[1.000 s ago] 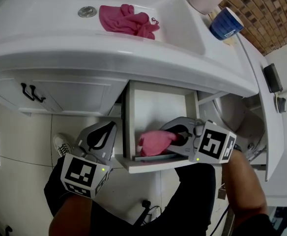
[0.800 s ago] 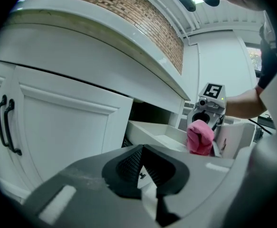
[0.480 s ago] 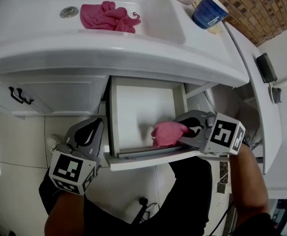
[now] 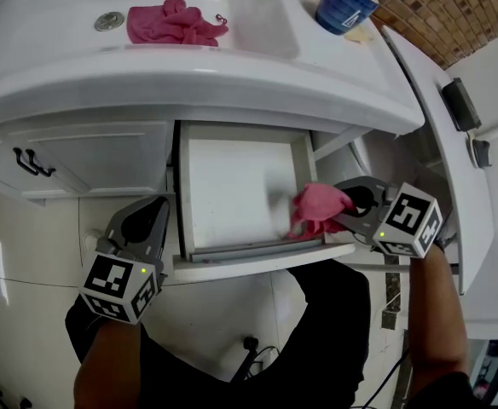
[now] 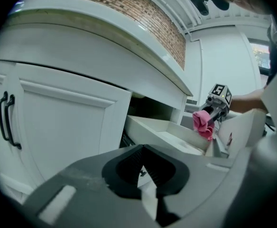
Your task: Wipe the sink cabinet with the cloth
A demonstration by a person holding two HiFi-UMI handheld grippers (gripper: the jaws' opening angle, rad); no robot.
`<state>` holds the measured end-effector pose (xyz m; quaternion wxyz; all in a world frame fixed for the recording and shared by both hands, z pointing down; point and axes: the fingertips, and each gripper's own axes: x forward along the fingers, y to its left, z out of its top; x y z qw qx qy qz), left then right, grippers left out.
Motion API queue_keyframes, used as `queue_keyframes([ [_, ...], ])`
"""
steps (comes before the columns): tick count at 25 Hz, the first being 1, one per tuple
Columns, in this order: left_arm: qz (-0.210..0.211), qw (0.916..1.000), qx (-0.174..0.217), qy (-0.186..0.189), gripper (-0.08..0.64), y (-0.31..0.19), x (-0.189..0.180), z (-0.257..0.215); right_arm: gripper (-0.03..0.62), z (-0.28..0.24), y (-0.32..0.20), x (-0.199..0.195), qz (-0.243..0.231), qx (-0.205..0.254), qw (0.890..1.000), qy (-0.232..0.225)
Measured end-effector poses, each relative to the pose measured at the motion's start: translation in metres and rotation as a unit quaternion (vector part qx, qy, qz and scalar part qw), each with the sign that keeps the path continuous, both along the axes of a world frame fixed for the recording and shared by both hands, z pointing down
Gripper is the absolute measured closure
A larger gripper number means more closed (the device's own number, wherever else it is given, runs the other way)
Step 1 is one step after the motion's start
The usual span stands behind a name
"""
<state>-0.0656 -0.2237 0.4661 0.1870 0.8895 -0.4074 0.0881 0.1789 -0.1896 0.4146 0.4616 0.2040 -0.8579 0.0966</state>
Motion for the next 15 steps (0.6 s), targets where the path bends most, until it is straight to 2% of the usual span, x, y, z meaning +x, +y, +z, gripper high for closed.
queue_keyframes([
  [5, -0.032, 0.9990, -0.008, 0.029, 0.554, 0.005, -0.014, -0.009, 0.512, -0.025, -0.008, 0.010, 0.076, 0.041, 0.995, -0.041],
  [8, -0.058, 0.9972, 0.005, 0.047, 0.554, 0.009, -0.025, -0.032, 0.512, -0.060, -0.013, 0.001, 0.123, 0.099, 0.984, -0.083],
  [10, -0.076, 0.9955, 0.016, 0.054, 0.554, 0.011, -0.032, -0.050, 0.512, -0.092, -0.015, -0.009, 0.163, 0.133, 0.969, -0.131],
  [12, -0.084, 0.9948, 0.022, 0.052, 0.554, 0.018, -0.038, -0.066, 0.512, -0.121, -0.008, -0.027, 0.199, 0.151, 0.949, -0.194],
  [15, -0.085, 0.9949, 0.031, 0.043, 0.554, 0.038, -0.043, -0.087, 0.512, -0.145, 0.015, -0.075, 0.205, 0.138, 0.921, -0.301],
])
